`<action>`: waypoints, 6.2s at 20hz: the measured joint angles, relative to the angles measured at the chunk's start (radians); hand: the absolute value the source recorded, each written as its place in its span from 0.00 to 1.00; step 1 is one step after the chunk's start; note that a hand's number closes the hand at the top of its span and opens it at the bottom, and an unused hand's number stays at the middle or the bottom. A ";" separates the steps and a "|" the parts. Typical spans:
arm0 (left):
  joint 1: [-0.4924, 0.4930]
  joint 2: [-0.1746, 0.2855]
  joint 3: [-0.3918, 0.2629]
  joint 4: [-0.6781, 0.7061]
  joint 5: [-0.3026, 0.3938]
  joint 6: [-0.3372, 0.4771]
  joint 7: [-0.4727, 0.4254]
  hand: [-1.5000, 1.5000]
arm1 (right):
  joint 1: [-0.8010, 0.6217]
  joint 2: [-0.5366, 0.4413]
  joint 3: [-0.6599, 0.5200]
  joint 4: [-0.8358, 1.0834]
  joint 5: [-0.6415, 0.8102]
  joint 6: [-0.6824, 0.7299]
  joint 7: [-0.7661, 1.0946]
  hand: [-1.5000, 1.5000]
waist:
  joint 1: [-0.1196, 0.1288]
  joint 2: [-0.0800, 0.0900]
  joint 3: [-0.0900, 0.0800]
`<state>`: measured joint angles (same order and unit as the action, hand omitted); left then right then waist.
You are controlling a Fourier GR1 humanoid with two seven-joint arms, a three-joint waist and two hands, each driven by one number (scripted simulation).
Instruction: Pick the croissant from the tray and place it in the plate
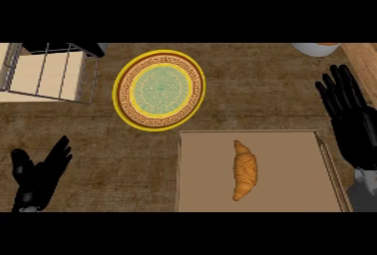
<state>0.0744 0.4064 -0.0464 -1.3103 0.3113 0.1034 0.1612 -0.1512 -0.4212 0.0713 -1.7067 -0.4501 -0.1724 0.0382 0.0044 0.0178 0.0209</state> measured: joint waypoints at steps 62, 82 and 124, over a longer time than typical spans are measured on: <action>-0.331 0.006 0.013 -0.284 -0.134 -0.050 -0.075 0.50 | -0.215 0.380 0.525 0.252 1.370 0.539 1.085 0.00 | -0.010 -0.021 -0.022; -0.353 -0.027 0.055 -0.275 -0.171 -0.090 -0.061 0.50 | -0.122 0.388 0.408 0.357 1.512 0.545 0.955 1.00 | -0.004 -0.024 -0.025; -0.357 -0.082 0.088 -0.299 -0.223 -0.137 -0.042 0.50 | -0.490 0.415 0.433 0.116 1.506 0.058 0.943 1.00 | 0.018 -0.015 -0.021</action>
<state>-0.2830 0.3244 0.0416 -1.6094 0.0883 -0.0331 0.1192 -0.6415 -0.0058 0.5041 -1.5907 1.0559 -0.1144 0.9808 0.0221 0.0030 -0.0003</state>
